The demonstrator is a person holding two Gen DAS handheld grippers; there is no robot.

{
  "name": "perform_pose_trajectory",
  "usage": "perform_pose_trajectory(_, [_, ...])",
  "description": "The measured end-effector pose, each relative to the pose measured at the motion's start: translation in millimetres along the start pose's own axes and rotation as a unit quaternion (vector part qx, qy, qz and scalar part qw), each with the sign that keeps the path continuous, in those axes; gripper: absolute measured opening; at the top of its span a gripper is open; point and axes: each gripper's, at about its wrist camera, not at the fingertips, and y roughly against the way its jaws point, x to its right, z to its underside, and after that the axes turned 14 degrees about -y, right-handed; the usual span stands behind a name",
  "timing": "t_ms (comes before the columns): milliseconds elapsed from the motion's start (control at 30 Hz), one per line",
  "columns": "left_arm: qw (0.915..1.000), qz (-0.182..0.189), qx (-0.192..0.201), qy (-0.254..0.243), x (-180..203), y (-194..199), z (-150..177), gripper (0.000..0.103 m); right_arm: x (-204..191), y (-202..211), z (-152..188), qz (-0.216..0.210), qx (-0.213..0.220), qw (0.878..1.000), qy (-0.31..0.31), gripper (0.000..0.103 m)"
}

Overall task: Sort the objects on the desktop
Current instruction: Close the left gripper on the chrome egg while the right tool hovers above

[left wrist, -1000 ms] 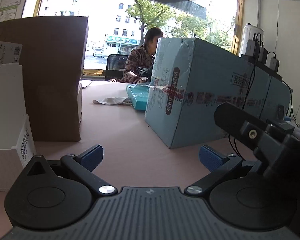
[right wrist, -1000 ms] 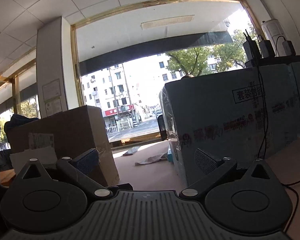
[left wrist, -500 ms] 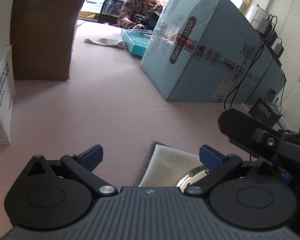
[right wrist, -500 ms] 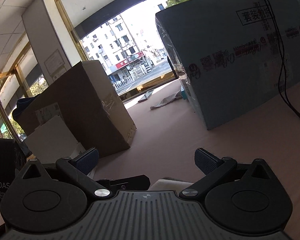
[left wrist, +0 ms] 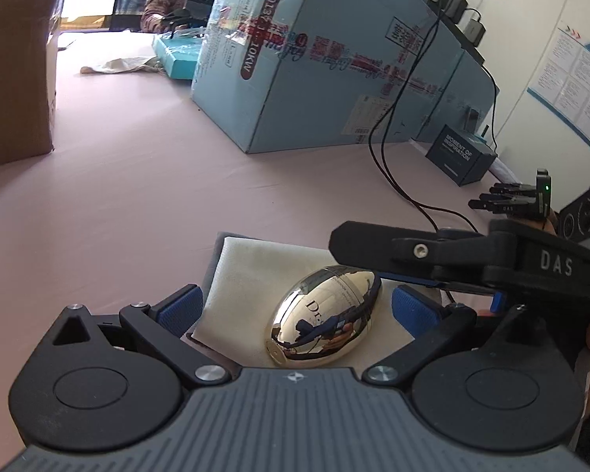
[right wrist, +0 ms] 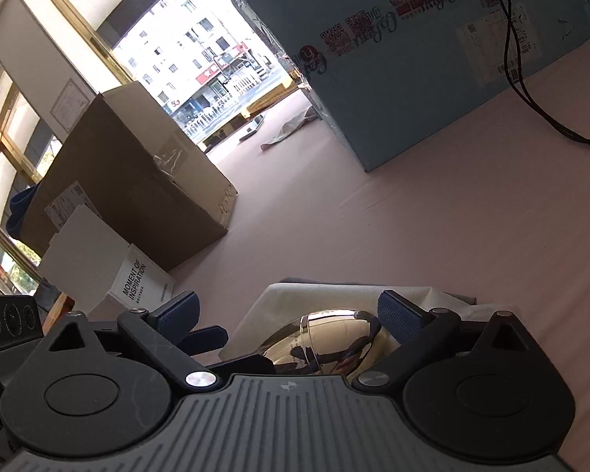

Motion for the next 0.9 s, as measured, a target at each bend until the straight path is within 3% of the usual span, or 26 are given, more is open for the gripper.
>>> perform_pose_trajectory(200, [0.9887, -0.003, 0.034, -0.146, 30.6, 5.0, 6.5, 0.102, 9.3, -8.4, 1.1, 0.023, -0.028, 0.999, -0.015, 0.094])
perform_pose_trajectory(233, [0.9877, 0.002, 0.032, -0.153, 31.3, 2.9, 8.6, 0.101, 9.9, -8.6, 1.4, 0.023, -0.028, 0.999, -0.016, 0.094])
perform_pose_trajectory(300, [0.9868, 0.006, 0.021, -0.16, 30.9, -3.7, 12.6, 0.085, 11.1, -8.8, 1.6, 0.023, -0.028, 0.999, -0.018, 0.094])
perform_pose_trajectory(367, [0.9872, -0.003, 0.01, -0.159, 27.1, -11.5, 15.2, 0.075, 11.9, -9.5, 1.8, 0.023, -0.03, 0.999, -0.019, 0.094])
perform_pose_trajectory(600, [0.9848, 0.004, 0.015, -0.173, 27.0, -16.0, 20.9, 0.06, 13.7, -13.0, 3.7, 0.016, -0.033, 0.999, -0.016, 0.096])
perform_pose_trajectory(733, [0.981, -0.011, 0.014, -0.193, 35.8, -18.0, 25.0, 0.06, 8.5, -13.8, 7.9, 0.019, -0.03, 0.999, 0.002, 0.098])
perform_pose_trajectory(833, [0.9823, -0.01, 0.015, -0.187, 35.3, -17.6, 24.3, 0.059, 6.7, -12.7, 10.3, 0.026, -0.021, 0.999, 0.005, 0.088])
perform_pose_trajectory(900, [0.983, -0.013, 0.015, -0.182, 34.4, -16.8, 24.2, 0.058, 8.1, -11.4, 9.7, 0.039, -0.009, 0.999, 0.007, 0.062])
